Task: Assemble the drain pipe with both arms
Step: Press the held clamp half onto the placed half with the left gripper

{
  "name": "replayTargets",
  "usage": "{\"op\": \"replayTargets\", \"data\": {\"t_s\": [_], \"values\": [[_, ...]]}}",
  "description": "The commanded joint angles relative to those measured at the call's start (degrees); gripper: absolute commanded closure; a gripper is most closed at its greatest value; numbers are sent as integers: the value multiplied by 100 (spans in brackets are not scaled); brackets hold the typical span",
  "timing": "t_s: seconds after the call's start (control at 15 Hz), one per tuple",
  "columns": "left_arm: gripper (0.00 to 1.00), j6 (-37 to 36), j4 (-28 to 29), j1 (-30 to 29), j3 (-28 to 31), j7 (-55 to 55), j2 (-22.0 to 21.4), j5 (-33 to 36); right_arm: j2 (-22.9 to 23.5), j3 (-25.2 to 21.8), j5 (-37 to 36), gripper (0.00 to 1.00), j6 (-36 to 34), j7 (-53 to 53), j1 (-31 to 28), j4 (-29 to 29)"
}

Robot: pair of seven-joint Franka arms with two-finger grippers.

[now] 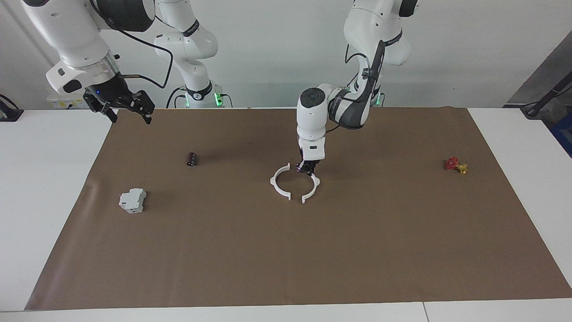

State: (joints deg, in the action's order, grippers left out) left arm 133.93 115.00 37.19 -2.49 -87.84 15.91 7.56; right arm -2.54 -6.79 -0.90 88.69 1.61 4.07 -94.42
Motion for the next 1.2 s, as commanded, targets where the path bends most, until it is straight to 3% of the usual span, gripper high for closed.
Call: {"op": "replayTargets", "data": {"t_s": [0.0,1.13], "values": [[100,125,31,121,74,-207,-18,115,-80,2,108,0,-80,-64,-37,-32],[100,441,286,227,74,161,0,132,-80,2,108,0,-71,-64,-37,-32]]}}
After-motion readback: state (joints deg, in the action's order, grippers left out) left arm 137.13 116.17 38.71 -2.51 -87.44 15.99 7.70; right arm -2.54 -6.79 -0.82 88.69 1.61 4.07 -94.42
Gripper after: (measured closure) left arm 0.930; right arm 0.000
